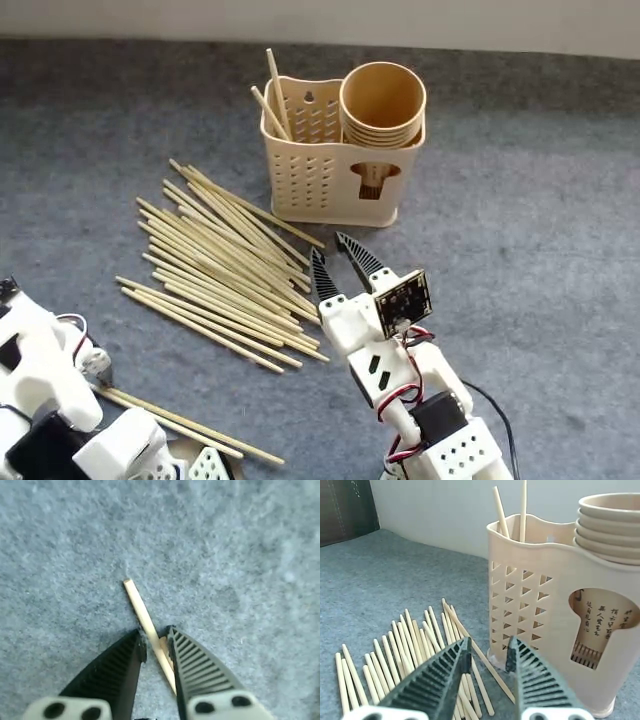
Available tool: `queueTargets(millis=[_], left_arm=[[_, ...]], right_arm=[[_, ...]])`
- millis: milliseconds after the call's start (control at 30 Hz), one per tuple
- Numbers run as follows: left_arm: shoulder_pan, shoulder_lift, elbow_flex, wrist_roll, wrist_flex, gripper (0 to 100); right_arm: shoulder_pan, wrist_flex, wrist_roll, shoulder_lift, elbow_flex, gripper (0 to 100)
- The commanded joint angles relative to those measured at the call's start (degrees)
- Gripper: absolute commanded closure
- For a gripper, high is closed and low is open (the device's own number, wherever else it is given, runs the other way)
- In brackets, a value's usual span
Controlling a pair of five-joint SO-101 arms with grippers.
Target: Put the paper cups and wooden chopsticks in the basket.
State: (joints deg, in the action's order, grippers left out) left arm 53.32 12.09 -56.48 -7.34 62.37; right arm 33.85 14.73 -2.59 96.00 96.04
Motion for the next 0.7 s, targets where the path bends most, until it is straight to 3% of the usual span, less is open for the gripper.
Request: queueTargets(millis=[0, 667], left_arm=[[-4.00, -1.45, 0.75, -3.60, -0.26, 100], [-20.26, -1.36, 16.66, -25.41, -0.18, 100]], right_arm=[[0.22, -1.45, 0.09, 0.40, 7.25, 86.8], [0.31, -1.45, 0.09, 0.40, 7.25, 86.8]])
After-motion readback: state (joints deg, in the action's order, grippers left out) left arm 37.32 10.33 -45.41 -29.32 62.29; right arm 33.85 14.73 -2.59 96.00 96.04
